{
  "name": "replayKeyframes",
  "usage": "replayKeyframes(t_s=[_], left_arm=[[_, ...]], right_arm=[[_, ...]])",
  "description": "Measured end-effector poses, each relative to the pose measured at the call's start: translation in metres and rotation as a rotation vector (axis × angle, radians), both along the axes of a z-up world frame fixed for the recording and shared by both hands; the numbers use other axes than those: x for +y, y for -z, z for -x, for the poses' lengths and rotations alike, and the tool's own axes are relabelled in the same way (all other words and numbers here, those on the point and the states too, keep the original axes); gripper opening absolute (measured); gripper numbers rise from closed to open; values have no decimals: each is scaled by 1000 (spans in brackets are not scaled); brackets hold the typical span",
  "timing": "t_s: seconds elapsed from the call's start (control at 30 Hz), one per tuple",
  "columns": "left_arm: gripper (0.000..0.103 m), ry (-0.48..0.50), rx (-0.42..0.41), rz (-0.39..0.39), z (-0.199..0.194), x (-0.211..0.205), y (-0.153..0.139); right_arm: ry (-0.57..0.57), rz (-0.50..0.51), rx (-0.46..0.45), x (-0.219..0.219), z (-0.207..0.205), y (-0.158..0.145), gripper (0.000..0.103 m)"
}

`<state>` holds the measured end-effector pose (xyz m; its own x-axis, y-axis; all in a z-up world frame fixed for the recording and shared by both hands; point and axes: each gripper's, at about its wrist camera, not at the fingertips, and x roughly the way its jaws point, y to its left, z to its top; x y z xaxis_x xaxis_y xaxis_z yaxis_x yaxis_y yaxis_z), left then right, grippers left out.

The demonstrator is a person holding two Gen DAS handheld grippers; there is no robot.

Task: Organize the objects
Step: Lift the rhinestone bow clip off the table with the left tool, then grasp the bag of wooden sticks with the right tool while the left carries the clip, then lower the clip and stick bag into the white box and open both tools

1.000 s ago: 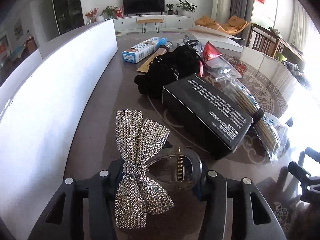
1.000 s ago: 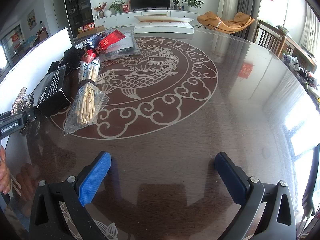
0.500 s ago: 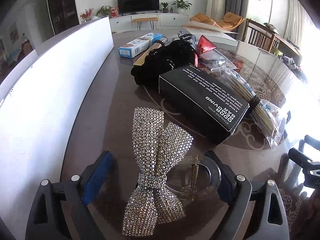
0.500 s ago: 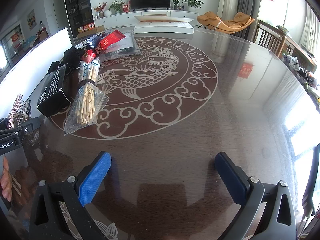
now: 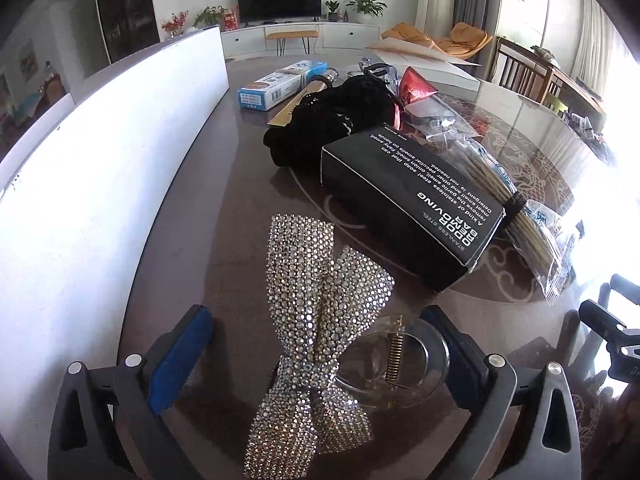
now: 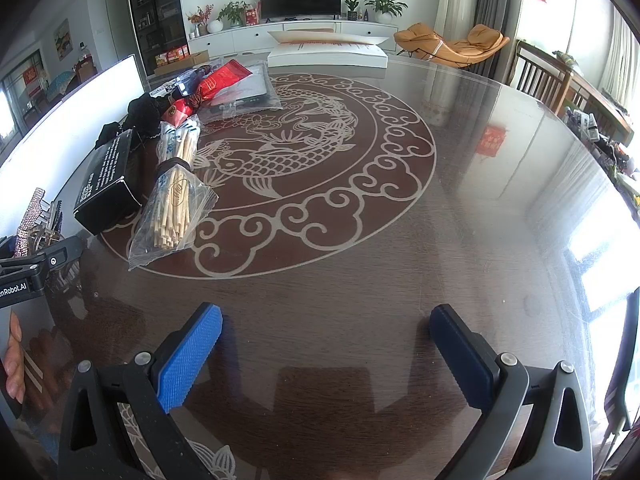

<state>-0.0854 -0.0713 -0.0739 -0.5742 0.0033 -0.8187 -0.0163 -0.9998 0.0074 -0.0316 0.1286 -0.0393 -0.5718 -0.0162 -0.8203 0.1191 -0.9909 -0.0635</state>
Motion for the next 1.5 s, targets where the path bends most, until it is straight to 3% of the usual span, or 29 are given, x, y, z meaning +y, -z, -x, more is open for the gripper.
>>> replayKeyframes(t_s=[0.27, 0.43, 0.53, 0.63, 0.77, 0.83, 0.87, 0.93, 1.3, 1.5], left_arm=[[103, 1, -7, 3, 0, 0, -1], [103, 41, -89, 4, 3, -4, -4], [103, 61, -40, -24, -2, -8, -17], [103, 81, -18, -30, 0, -8, -26], [71, 116, -37, -16, 2, -6, -24], [54, 121, -47, -13, 1, -7, -20], [53, 122, -35, -10, -1, -7, -20], [52, 116, -12, -17, -6, -10, -23], [51, 146, 83, -243, -51, -13, -71], [51, 160, 193, -314, -76, -40, -132]], right_arm=[[-11, 5, -3, 1, -1, -1, 103], [-16, 12, -70, 11, -2, -5, 103], [-10, 87, -72, 13, 9, -27, 103], [-117, 77, -88, -19, 38, -47, 102], [-276, 39, -143, -78, 82, -45, 87], [-333, -7, -192, -103, 97, -31, 68], [-353, -5, -222, -110, 101, -24, 41], [-350, -15, -233, -112, 101, -20, 28], [-103, 307, -222, -29, 34, -37, 27], [-136, 411, -157, -61, 17, -81, 27]])
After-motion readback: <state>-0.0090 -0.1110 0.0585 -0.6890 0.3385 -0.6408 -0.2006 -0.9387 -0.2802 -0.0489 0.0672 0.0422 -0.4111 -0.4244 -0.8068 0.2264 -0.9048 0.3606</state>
